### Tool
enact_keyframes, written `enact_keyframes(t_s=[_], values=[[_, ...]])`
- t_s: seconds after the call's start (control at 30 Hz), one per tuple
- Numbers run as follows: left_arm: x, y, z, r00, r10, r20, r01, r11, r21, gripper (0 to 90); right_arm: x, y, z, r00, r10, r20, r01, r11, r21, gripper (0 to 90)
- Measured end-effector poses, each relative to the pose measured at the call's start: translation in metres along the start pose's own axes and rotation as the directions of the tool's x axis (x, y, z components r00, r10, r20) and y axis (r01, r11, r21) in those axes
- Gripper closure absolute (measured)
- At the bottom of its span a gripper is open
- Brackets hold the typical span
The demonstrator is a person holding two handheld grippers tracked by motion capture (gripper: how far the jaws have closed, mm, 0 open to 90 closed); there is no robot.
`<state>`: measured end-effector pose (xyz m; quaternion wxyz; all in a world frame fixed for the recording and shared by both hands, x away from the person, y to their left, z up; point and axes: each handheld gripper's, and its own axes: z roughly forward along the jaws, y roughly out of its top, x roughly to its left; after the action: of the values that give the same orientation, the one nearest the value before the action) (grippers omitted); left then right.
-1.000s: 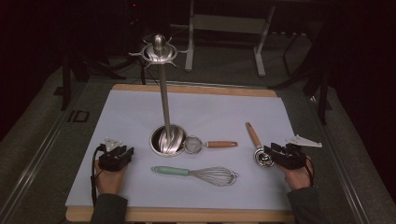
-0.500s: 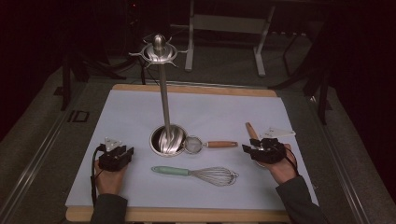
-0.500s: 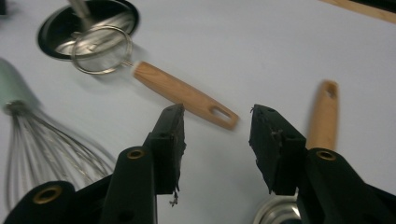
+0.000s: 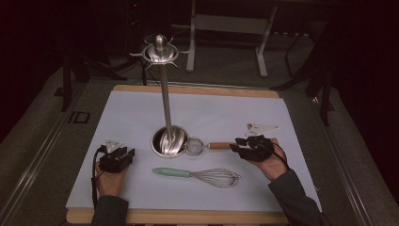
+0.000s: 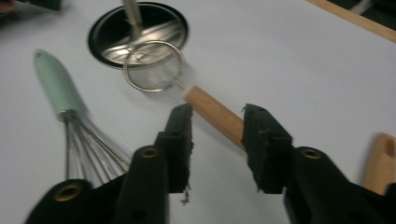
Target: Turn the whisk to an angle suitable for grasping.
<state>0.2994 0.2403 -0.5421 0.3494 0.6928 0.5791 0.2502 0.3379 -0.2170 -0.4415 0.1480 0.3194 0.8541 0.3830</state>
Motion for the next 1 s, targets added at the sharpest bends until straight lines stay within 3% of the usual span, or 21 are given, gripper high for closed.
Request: enact_keyframes(t_s=[0.3, 0.57, 1.0], values=[[0.000, 0.000, 0.000, 1.0000, 0.001, -0.003, -0.001, 1.0000, -0.004, 63.7, 0.015, 0.018, 0.014, 0.9956, -0.040, -0.085, 0.041, 0.999, 0.012, 65.5], [0.000, 0.000, 0.000, 1.0000, -0.005, -0.002, 0.005, 1.0000, -0.004, 63.2, 0.025, 0.029, 0.022, 0.9912, -0.069, -0.113, 0.073, 0.997, 0.027, 63.9], [0.000, 0.000, 0.000, 1.0000, -0.005, -0.002, 0.005, 1.0000, 0.002, 62.8, 0.048, 0.044, 0.043, 0.9746, -0.138, -0.176, 0.151, 0.986, 0.065, 61.6]])
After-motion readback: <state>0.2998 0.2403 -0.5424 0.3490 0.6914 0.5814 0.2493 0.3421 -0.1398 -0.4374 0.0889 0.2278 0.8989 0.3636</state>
